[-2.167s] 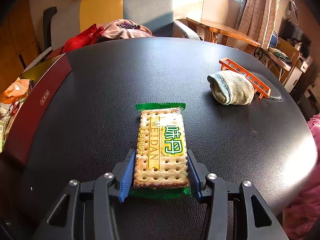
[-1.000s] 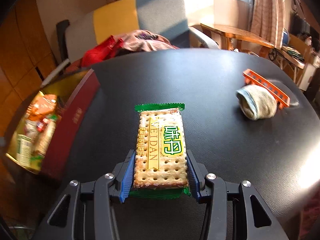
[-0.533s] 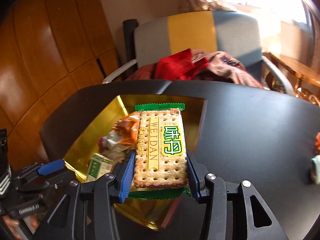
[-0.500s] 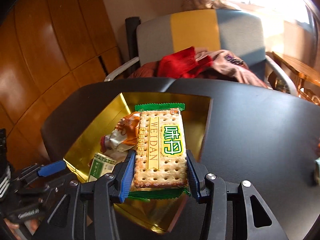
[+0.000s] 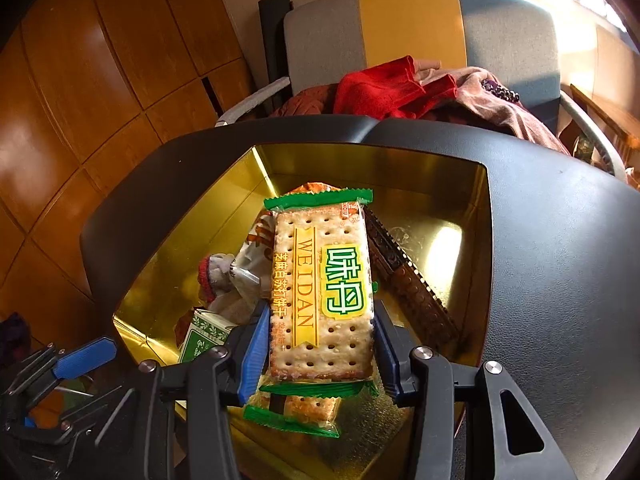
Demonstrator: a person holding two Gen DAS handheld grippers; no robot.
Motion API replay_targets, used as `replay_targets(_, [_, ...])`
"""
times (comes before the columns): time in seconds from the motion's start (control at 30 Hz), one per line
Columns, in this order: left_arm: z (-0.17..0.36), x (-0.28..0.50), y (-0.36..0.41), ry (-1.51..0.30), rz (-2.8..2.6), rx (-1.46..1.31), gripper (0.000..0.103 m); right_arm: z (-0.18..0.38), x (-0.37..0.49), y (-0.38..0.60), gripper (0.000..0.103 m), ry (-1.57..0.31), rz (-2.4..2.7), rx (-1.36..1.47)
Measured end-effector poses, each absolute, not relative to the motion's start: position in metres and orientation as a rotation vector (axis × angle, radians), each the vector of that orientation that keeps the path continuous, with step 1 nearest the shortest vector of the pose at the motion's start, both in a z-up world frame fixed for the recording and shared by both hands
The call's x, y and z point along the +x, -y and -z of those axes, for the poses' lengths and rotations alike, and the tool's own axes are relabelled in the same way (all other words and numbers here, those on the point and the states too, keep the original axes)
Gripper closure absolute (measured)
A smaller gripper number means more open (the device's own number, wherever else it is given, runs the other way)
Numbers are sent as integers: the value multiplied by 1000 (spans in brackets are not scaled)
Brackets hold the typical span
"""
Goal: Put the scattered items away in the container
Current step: 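Carry the WEIDAN cracker pack into the gold tray and open the right gripper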
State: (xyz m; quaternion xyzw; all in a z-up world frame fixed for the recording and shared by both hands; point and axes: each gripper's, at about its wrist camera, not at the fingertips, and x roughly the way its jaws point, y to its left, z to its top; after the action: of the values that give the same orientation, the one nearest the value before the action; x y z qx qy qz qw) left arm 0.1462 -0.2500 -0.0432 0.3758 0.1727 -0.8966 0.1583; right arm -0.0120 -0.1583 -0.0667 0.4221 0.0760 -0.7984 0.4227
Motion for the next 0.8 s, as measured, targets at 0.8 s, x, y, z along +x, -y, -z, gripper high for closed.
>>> replay_targets(0.8, [36, 145, 236, -438, 2587, 1075, 45, 56, -1, 139, 48, -180, 2048, 1008])
